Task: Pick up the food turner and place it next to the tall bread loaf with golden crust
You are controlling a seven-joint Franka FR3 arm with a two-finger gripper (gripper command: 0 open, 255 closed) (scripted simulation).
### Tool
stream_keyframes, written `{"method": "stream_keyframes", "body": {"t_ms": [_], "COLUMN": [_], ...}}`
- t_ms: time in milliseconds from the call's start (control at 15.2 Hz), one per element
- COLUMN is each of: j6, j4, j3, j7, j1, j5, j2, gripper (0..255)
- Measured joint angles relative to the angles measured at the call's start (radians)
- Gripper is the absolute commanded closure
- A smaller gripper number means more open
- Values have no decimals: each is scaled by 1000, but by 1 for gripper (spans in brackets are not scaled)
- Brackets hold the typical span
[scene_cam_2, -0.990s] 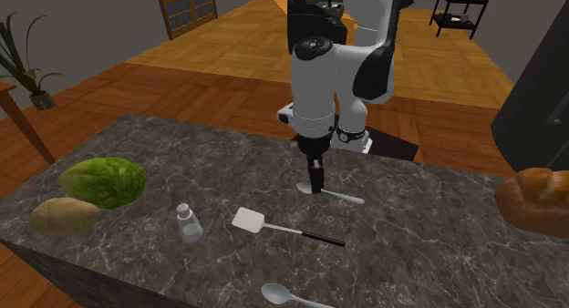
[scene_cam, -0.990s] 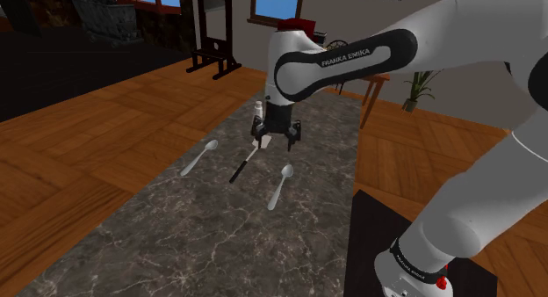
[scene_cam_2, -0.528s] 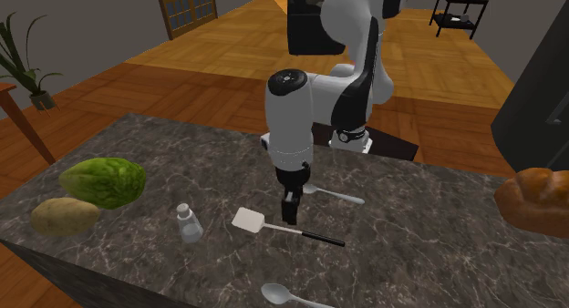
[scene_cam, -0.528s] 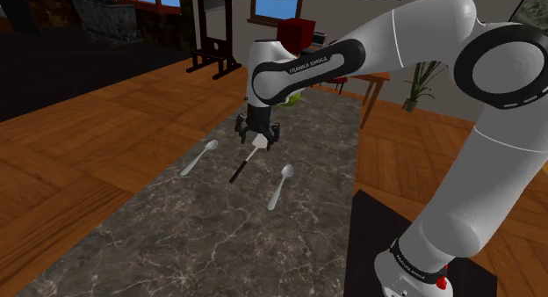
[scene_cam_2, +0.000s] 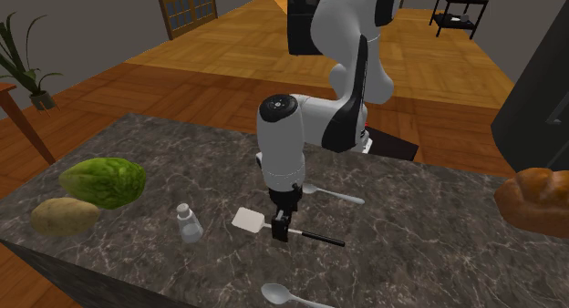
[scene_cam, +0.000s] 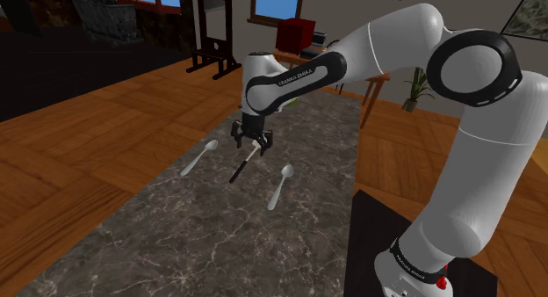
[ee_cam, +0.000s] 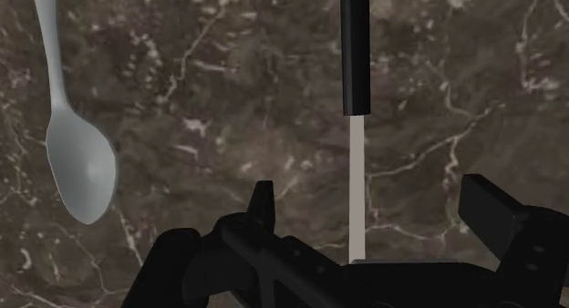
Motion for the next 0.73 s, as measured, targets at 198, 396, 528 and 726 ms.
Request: {"method": "stream_keyframes", "body": {"t_ms": [198,396,528,726], "j6": [26,31,31,31], "j4": [-11,-12,-13,-13], "j3": [-2,-2,-2,-2], "j7": [2,3,3,3], "j1": [2,2,2,2], "j5": [-5,-6,-6,-6], "j2": [16,18,19,19], "gripper": [0,0,0,255]}}
